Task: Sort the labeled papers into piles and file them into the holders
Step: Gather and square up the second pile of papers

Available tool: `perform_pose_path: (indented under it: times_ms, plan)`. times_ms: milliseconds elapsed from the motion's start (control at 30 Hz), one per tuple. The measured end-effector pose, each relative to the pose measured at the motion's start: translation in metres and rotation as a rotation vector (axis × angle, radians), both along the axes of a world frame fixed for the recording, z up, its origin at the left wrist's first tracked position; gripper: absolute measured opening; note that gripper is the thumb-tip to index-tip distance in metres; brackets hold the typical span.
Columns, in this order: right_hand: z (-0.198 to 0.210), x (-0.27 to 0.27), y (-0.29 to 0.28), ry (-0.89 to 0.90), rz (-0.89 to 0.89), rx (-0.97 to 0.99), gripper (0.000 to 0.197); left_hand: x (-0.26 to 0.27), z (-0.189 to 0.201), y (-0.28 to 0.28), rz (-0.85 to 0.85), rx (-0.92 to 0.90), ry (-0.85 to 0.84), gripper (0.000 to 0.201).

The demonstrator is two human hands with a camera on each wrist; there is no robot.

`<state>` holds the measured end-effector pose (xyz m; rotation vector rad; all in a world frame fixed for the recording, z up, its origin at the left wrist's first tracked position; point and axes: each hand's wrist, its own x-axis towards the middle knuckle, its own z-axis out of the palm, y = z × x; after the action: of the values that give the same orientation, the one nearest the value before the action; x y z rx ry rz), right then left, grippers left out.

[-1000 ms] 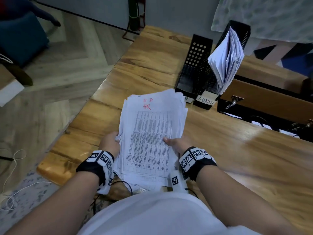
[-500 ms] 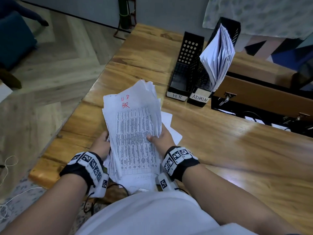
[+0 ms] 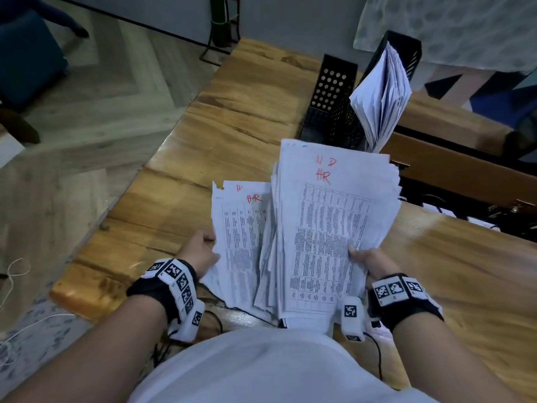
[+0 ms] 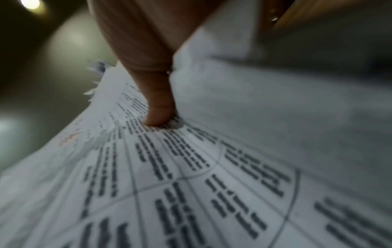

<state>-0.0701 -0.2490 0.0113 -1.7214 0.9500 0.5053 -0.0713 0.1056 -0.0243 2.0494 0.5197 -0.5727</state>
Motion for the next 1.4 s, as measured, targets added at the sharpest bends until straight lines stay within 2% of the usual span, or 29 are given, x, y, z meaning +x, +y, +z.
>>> perform_pose_path:
  times_ms: [133, 267, 333, 367, 400, 467, 533, 567, 633, 667, 733, 800, 867, 1000, 1133, 1200, 1300, 1333, 1400]
  plan:
    - [0.008, 0.006, 0.008, -0.033, 0.038, 0.117, 0.051, -0.006, 0.0, -0.011, -0.128, -0.02, 0.036, 0.044]
    - [0.022, 0.027, 0.054, 0.1, 0.297, -0.244, 0.049, -0.008, 0.002, -0.019, -0.138, 0.002, -0.005, 0.033]
    - [0.017, 0.032, 0.076, 0.075, 0.39, -0.347, 0.033, -0.01, 0.001, -0.022, -0.148, -0.009, -0.021, 0.029]
    - [0.013, 0.032, 0.087, 0.058, 0.383, -0.343, 0.016, -0.011, 0.0, -0.023, -0.151, -0.017, -0.023, 0.03]
    - [0.006, 0.032, 0.094, 0.016, 0.349, -0.347, 0.008, -0.012, 0.0, -0.024, -0.155, -0.03, -0.026, 0.034]
    - [-0.007, 0.034, 0.103, -0.043, 0.38, -0.378, 0.022, -0.014, -0.002, -0.025, -0.171, -0.055, -0.04, 0.047]
    - [-0.013, 0.033, 0.109, -0.077, 0.391, -0.358, 0.011, -0.013, -0.001, -0.023, -0.188, -0.057, -0.05, 0.055]
    - [-0.016, 0.032, 0.11, -0.105, 0.372, -0.326, 0.014, -0.013, -0.001, -0.023, -0.193, -0.048, -0.053, 0.056]
    - [-0.016, 0.028, 0.113, -0.147, 0.348, -0.275, 0.03, -0.014, -0.003, -0.023, -0.206, -0.006, -0.059, 0.056]
    - [-0.015, 0.025, 0.114, -0.162, 0.354, -0.254, 0.03, -0.014, -0.004, -0.024, -0.203, 0.023, -0.055, 0.056]
    - [-0.016, 0.021, 0.114, -0.175, 0.42, -0.228, 0.017, -0.015, -0.005, -0.025, -0.18, 0.064, -0.052, 0.052]
    - [-0.013, 0.019, 0.112, -0.213, 0.452, -0.202, 0.014, -0.014, -0.005, -0.028, -0.159, 0.089, -0.04, 0.041]
    - [-0.01, 0.016, 0.106, -0.254, 0.378, -0.119, 0.021, -0.013, -0.004, -0.03, -0.14, 0.093, -0.039, 0.033]
    - [0.004, 0.005, 0.079, -0.276, 0.038, 0.147, 0.04, -0.014, -0.004, -0.026, -0.057, -0.007, -0.05, 0.028]
    - [0.01, -0.002, 0.034, -0.384, -0.14, 0.333, 0.056, -0.012, -0.007, -0.014, 0.034, -0.048, -0.032, 0.018]
    - [0.013, -0.002, 0.017, -0.429, -0.19, 0.381, 0.063, -0.011, -0.004, -0.014, 0.037, -0.059, -0.029, 0.015]
    - [0.017, 0.005, 0.001, -0.39, -0.172, 0.349, 0.089, -0.01, 0.001, -0.021, -0.015, -0.052, -0.003, 0.021]
    - [0.018, 0.008, 0.0, -0.384, -0.15, 0.367, 0.089, -0.01, 0.001, -0.023, -0.018, -0.059, 0.023, 0.024]
    - [0.02, 0.017, 0.009, -0.394, -0.099, 0.443, 0.069, -0.01, -0.001, -0.027, 0.009, -0.092, 0.058, 0.028]
